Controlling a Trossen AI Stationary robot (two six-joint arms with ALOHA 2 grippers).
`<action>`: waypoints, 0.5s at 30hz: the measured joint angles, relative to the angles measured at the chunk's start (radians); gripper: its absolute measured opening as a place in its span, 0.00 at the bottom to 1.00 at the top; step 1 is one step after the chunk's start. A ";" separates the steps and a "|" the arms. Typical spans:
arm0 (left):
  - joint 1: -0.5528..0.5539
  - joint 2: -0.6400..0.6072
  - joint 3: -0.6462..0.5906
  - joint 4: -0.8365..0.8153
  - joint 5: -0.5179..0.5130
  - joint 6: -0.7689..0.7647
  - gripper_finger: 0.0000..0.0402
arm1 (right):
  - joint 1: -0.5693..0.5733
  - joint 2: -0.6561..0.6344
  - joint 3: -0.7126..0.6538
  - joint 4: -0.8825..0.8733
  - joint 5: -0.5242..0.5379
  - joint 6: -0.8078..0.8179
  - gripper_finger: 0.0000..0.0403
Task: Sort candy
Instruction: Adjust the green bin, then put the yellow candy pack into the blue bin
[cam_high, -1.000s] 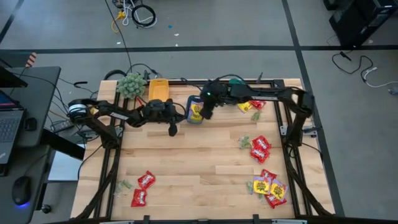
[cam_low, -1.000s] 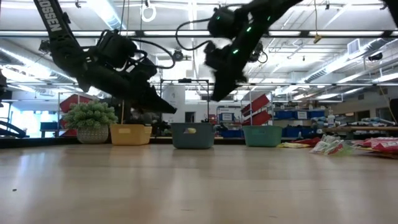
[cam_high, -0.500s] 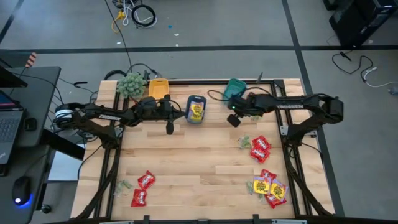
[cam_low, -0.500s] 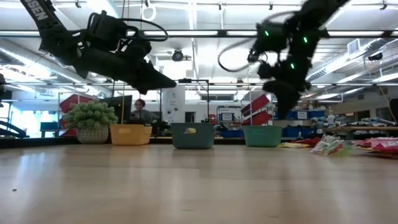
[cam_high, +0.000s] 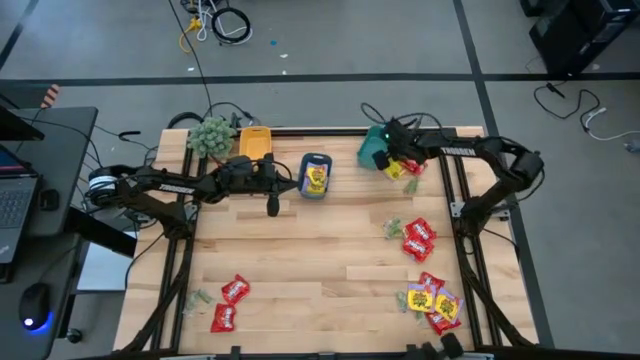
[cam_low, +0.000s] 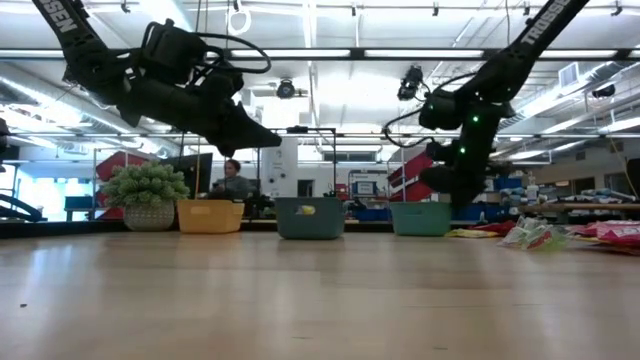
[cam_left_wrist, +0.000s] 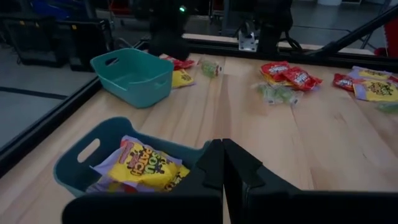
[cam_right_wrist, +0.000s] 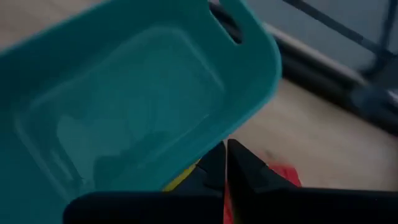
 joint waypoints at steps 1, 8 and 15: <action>0.000 0.000 0.000 0.000 0.000 0.000 0.00 | -0.008 0.006 0.007 0.031 -0.026 -0.028 0.01; 0.000 0.000 0.000 -0.003 -0.008 0.006 0.00 | -0.005 -0.016 0.067 0.053 -0.109 -0.174 0.00; 0.000 0.000 0.000 -0.027 -0.011 0.015 0.00 | 0.109 -0.119 0.057 -0.266 -0.189 -0.196 0.08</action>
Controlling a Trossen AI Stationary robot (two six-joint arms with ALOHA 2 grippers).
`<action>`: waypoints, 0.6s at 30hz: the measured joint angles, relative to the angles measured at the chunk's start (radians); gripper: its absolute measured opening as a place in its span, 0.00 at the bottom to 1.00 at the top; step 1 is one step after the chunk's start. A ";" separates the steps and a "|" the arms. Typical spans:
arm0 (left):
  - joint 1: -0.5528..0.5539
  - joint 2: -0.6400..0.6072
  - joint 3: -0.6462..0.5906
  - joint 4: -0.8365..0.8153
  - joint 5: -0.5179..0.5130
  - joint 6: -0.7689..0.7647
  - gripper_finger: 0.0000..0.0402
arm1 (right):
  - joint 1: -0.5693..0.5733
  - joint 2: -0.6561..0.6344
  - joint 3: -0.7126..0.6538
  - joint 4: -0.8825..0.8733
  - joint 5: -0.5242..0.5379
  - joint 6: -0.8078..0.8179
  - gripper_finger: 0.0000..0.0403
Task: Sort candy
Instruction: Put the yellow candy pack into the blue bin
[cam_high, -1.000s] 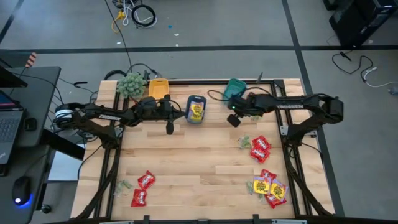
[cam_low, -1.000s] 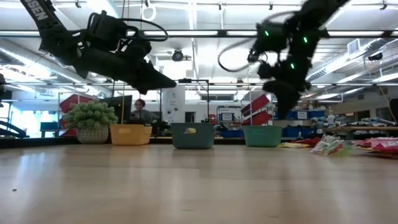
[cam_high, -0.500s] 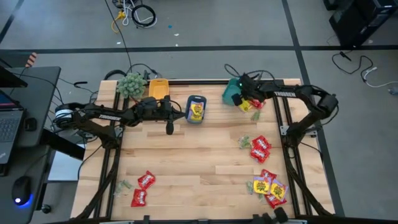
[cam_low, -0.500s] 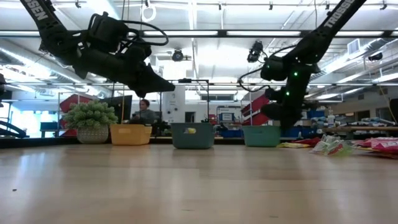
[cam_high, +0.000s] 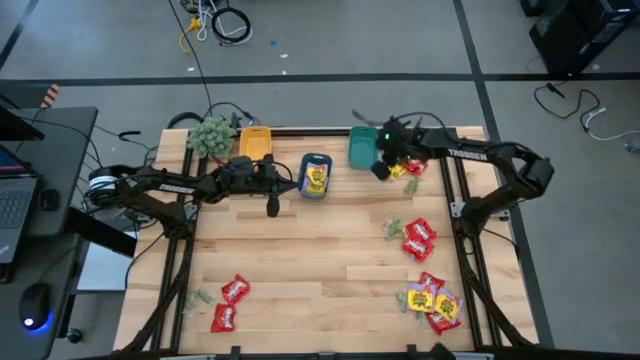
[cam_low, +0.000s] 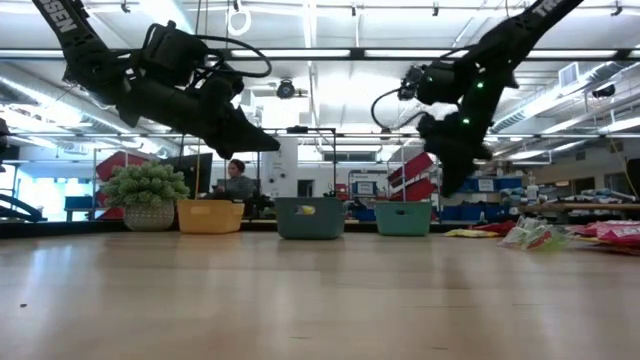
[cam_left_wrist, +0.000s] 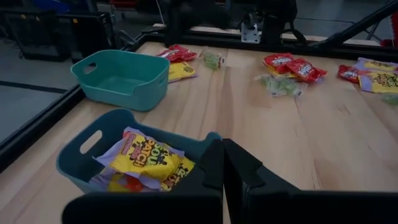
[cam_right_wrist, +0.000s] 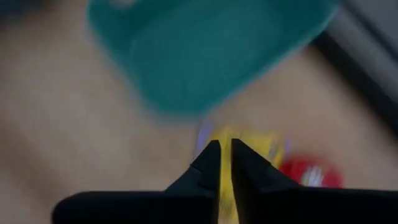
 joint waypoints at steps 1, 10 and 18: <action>0.000 0.000 0.000 0.000 0.000 0.002 0.00 | 0.018 -0.003 -0.013 -0.033 0.003 0.005 0.10; 0.000 0.000 0.000 -0.004 0.001 -0.001 0.00 | 0.097 0.026 -0.144 0.058 0.034 0.037 0.38; 0.000 0.000 0.000 -0.019 0.000 0.003 0.00 | 0.063 0.025 -0.220 0.161 0.075 0.043 0.34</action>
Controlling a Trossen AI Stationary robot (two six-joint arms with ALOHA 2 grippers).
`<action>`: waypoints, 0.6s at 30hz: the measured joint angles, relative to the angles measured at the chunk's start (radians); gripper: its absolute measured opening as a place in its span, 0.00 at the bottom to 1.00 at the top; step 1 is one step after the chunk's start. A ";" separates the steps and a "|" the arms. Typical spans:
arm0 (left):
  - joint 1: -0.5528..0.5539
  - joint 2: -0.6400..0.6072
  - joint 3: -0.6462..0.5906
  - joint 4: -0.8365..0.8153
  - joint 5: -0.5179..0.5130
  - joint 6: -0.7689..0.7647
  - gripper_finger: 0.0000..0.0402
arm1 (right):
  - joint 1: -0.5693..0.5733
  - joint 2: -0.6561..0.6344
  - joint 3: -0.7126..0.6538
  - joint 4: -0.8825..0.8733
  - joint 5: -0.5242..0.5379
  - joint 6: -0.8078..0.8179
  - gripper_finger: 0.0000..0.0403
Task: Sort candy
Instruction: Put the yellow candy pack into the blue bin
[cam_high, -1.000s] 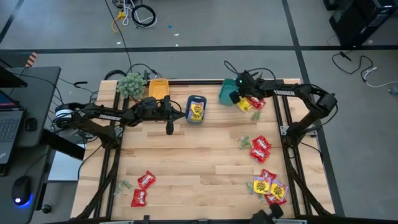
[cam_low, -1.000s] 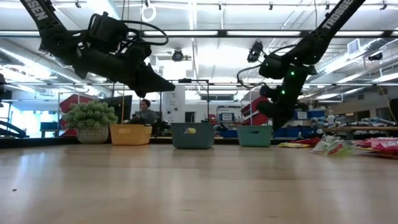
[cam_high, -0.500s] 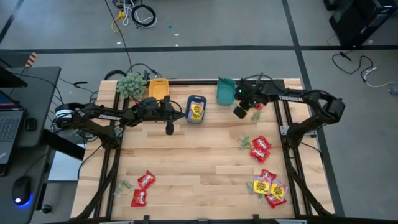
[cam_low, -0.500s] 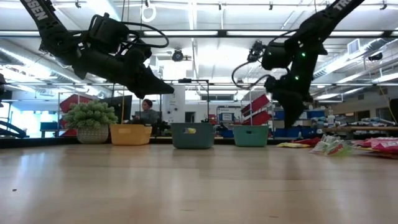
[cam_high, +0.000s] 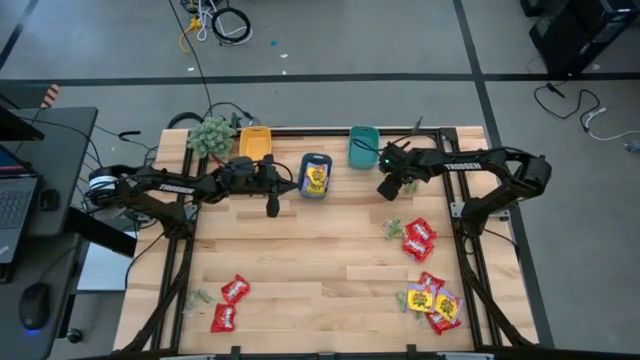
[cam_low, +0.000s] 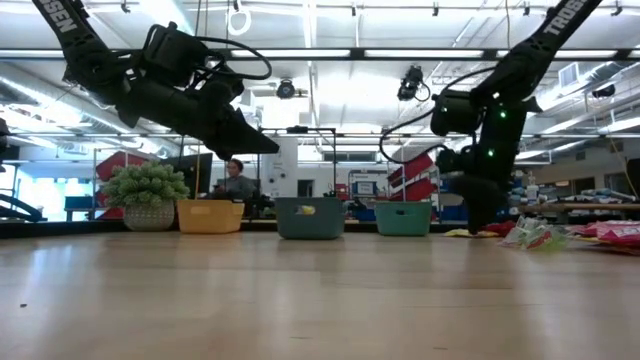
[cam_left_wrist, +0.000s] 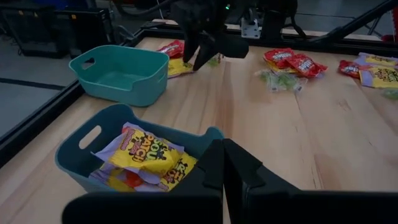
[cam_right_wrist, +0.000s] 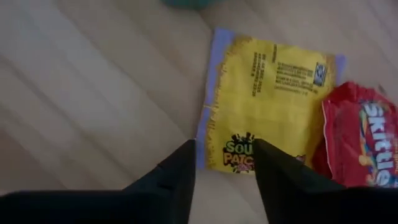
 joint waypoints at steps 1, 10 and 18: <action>0.000 0.000 0.000 0.000 0.000 0.000 0.00 | -0.008 0.000 -0.008 0.008 -0.008 -0.003 0.30; 0.000 0.000 0.000 -0.002 0.000 0.001 0.00 | -0.042 -0.005 -0.031 0.022 -0.038 -0.016 0.02; 0.000 0.000 0.000 -0.001 -0.054 -0.012 0.00 | 0.029 -0.034 0.096 -0.258 -0.049 0.062 0.00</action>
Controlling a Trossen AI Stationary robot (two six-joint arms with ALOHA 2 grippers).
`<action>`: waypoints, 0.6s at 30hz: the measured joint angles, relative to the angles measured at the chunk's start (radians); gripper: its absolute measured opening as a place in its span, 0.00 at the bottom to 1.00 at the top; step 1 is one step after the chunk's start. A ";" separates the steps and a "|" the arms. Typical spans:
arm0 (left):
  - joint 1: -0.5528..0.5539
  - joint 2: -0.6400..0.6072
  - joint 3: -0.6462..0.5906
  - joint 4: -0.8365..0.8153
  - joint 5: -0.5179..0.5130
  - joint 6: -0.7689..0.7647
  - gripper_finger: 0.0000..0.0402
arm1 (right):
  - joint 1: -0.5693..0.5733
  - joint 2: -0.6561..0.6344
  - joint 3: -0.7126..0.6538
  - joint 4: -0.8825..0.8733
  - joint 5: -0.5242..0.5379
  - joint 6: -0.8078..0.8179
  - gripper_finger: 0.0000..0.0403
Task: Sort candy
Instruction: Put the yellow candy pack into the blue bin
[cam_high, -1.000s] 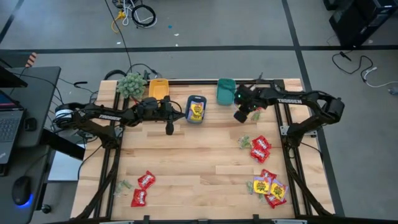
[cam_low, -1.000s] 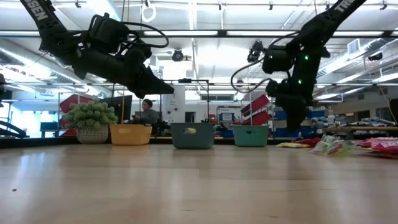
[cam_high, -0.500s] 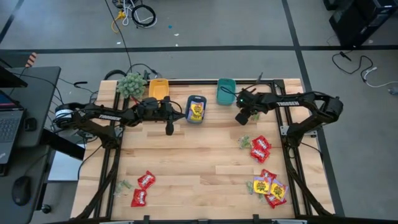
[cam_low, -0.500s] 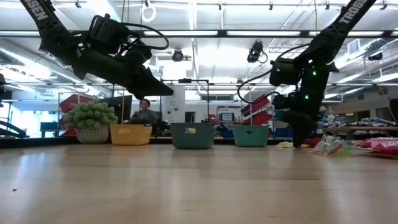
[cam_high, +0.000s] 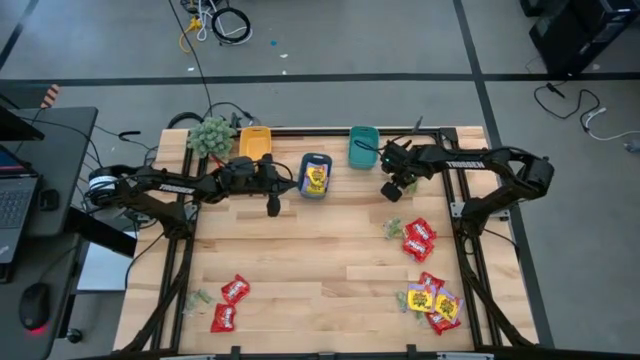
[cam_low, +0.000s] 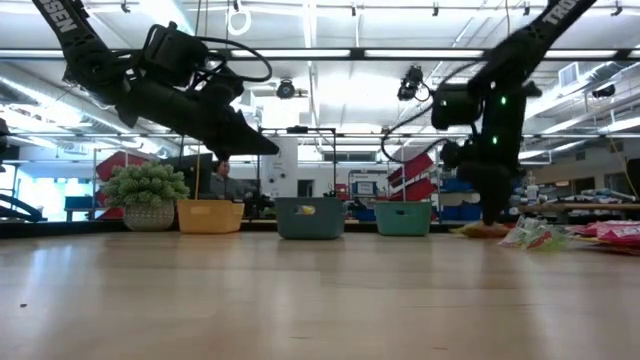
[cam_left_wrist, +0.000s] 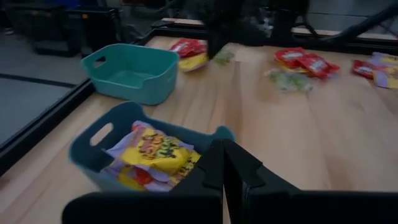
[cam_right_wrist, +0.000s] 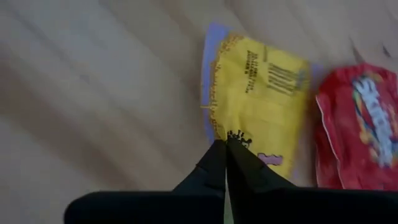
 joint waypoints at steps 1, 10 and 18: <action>0.000 0.000 0.000 0.002 -0.020 -0.019 0.00 | 0.018 -0.011 0.018 -0.045 0.000 0.018 0.00; 0.029 -0.007 0.000 0.044 -0.050 -0.051 0.00 | 0.240 -0.144 0.106 -0.117 -0.020 0.160 0.00; 0.156 -0.008 0.000 0.092 0.165 -0.099 0.00 | 0.372 -0.057 0.125 0.318 -0.023 0.096 0.00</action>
